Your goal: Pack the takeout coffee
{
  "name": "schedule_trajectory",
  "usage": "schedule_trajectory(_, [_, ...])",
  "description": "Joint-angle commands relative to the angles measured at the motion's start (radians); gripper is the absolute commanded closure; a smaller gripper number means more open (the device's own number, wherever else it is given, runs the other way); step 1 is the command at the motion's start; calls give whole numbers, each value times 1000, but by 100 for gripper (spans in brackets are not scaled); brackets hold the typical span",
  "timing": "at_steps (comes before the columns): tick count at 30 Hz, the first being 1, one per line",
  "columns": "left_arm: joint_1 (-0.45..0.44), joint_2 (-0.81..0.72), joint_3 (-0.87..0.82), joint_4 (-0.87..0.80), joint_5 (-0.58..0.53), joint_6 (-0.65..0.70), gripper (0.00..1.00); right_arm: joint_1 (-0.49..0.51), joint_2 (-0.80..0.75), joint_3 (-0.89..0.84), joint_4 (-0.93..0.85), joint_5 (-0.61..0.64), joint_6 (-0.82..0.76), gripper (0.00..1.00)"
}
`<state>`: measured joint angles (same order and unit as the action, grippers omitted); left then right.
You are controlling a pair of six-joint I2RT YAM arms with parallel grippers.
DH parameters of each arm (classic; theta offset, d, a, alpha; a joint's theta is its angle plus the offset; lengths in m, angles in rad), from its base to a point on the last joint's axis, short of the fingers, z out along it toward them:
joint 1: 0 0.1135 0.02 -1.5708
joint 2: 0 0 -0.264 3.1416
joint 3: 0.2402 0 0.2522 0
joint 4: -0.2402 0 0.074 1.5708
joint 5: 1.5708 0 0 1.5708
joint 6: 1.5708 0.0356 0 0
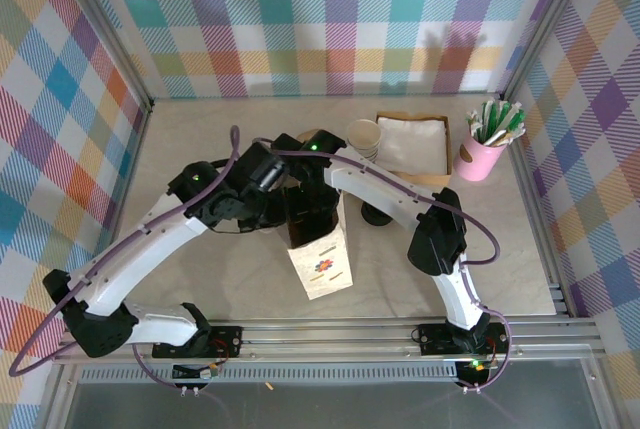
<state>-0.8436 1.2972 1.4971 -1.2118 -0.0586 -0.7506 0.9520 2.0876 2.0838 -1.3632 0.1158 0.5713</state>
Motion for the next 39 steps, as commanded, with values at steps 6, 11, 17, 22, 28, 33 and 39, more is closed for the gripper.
schedule_trajectory(6, [-158, 19, 20, -69, -249, 7, 100, 8, -50, 26, -107, -21, 31, 63])
schedule_trajectory(11, [-196, 20, 19, -112, -339, -39, 100, 8, -55, 44, -157, -34, 25, 63])
schedule_trajectory(17, [-237, 23, 23, -128, -386, -78, 100, -8, -61, 12, -138, -90, -8, 63])
schedule_trajectory(22, [-266, 37, 43, -147, -415, -86, 100, -37, -47, -32, -104, -130, -21, 62])
schedule_trajectory(28, [-270, 50, 28, -139, -406, -78, 100, -38, 25, 24, -105, -103, -68, 61])
schedule_trajectory(33, [-270, 58, 44, -156, -426, -72, 100, -33, 87, 65, -109, -74, -78, 58])
schedule_trajectory(39, [-270, 51, 55, -166, -440, -63, 100, -25, 112, 60, -86, -55, -74, 54])
